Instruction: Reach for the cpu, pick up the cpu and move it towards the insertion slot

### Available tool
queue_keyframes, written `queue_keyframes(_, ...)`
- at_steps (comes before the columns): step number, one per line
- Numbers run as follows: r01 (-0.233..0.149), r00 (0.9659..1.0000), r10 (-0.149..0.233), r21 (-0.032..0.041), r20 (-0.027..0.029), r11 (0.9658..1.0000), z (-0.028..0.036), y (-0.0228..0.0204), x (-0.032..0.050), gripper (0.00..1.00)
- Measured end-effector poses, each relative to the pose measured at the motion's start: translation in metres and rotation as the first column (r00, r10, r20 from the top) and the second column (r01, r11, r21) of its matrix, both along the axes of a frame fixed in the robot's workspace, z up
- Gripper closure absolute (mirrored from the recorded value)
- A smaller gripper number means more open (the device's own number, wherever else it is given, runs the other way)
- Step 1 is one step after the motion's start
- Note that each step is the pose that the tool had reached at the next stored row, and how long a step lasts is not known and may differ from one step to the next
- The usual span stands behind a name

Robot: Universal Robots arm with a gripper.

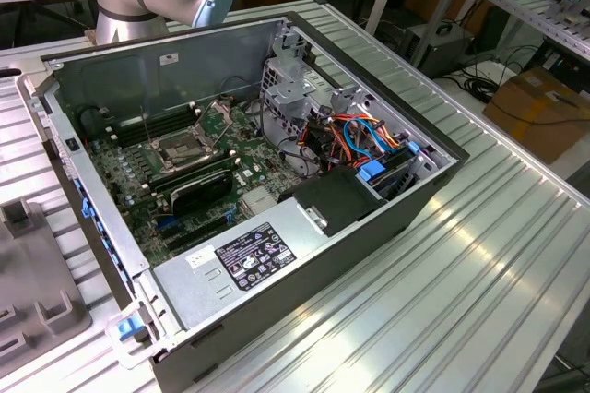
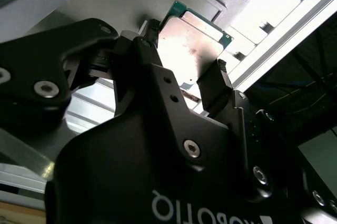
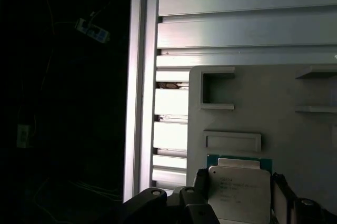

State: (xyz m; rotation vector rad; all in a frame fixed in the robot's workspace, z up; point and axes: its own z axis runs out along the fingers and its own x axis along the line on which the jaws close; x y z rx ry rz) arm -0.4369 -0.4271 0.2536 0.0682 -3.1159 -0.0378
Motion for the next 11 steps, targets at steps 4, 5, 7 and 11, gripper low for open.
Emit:
queue_keyframes(4,0.0,1.0,0.0,-0.0003,-0.0002,1.0,0.003,0.0,0.0,0.45)
queue_keyframes(5,0.0,1.0,0.0,-0.0003,-0.0002,1.0,0.0037,0.0,0.0,0.45)
queue_keyframes(7,0.0,1.0,0.0,-0.0003,-0.0001,1.0,0.0054,0.0,0.0,0.45)
queue_keyframes(11,0.0,1.0,0.0,-0.0003,-0.0001,1.0,0.007,0.0,0.0001,0.45)
